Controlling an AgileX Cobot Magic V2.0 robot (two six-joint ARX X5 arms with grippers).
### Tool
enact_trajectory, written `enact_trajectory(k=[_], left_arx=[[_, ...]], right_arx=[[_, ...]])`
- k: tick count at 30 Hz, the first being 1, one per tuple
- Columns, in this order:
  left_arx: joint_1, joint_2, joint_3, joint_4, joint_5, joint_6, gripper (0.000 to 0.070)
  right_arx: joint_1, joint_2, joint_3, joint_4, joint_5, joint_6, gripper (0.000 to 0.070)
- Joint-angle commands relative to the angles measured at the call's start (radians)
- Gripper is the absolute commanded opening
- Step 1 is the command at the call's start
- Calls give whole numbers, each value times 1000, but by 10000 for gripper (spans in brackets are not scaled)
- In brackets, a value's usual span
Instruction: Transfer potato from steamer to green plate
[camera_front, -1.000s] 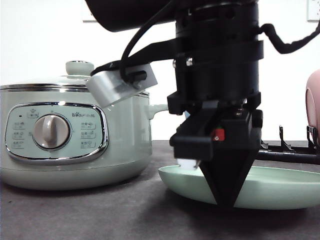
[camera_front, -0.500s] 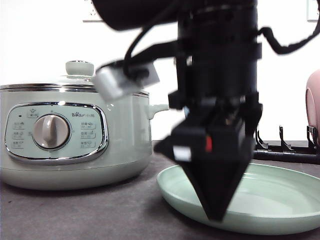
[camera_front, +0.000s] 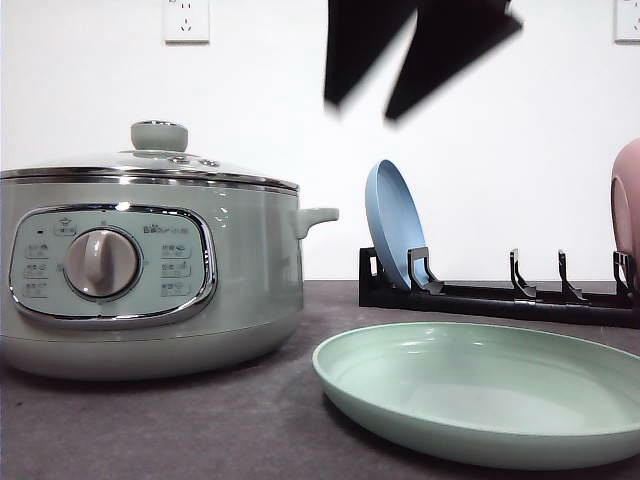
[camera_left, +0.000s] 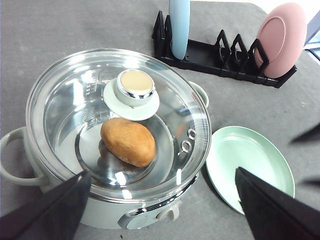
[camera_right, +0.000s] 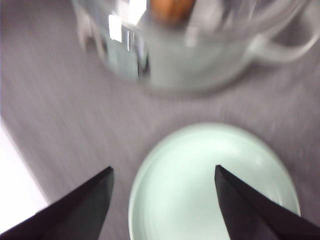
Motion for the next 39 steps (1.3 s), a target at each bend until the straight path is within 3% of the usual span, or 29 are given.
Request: enact_trajectory(k=[1,8,14,31,39], left_arx=[[-3,5,24,9,5,6,591],[-3,5,24,9,5,6,591],[-3,5,24,9,5,6,591],[-3,15,28,14,5,4,578],[-51,147,161,7,-38,-37,578]], right_arx=[[-30,-23,24,35,-64,-9,403],[-202,-111,31,114,-381,-8,403],[-286,-114,32,115,-614,-9,403],[-295,-114,32,108,-628,-17,403],[-295,-114,32,107,-623,-30,403]])
